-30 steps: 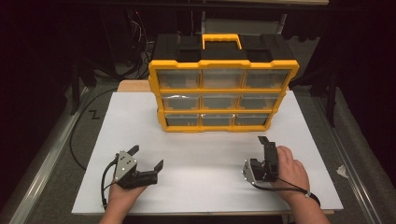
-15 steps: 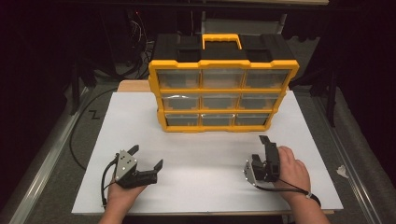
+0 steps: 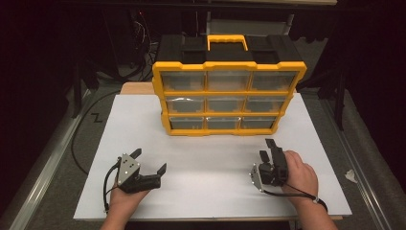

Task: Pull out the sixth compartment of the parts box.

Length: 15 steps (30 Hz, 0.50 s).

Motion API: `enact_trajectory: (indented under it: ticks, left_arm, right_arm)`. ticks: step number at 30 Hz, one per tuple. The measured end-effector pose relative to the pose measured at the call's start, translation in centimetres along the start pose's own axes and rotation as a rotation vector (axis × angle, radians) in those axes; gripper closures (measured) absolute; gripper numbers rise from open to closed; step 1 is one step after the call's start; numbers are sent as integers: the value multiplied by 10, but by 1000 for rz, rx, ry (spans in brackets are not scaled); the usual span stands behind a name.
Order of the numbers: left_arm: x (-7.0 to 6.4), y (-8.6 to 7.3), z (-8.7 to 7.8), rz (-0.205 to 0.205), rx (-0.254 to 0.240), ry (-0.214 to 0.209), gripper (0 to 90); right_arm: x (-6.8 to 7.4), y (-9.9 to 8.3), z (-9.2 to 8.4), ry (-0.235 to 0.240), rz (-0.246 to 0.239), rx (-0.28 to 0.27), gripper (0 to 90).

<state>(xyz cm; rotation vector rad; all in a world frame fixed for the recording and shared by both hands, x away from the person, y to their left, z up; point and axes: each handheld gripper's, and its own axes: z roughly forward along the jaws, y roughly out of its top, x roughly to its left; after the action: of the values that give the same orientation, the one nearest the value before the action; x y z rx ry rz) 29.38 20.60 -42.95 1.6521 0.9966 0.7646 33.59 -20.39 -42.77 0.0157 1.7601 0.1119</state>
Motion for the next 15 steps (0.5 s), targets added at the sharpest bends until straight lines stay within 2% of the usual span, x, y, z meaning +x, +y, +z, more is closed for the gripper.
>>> enact_trajectory:
  ticks: [1,5,8,15]
  left_arm:
    - [0,0,0,3,1,0,10]
    - [0,0,0,11,6,-3,11]
    - [0,0,1,12,8,-11,10]
    - [0,0,1,15,6,-15,10]
  right_arm:
    - [-1,0,2,-12,2,4,441]
    - [-3,1,3,-32,2,1,467]
    - [-8,5,6,-52,19,-14,507]
    - [-17,11,13,-67,-17,-18,532]
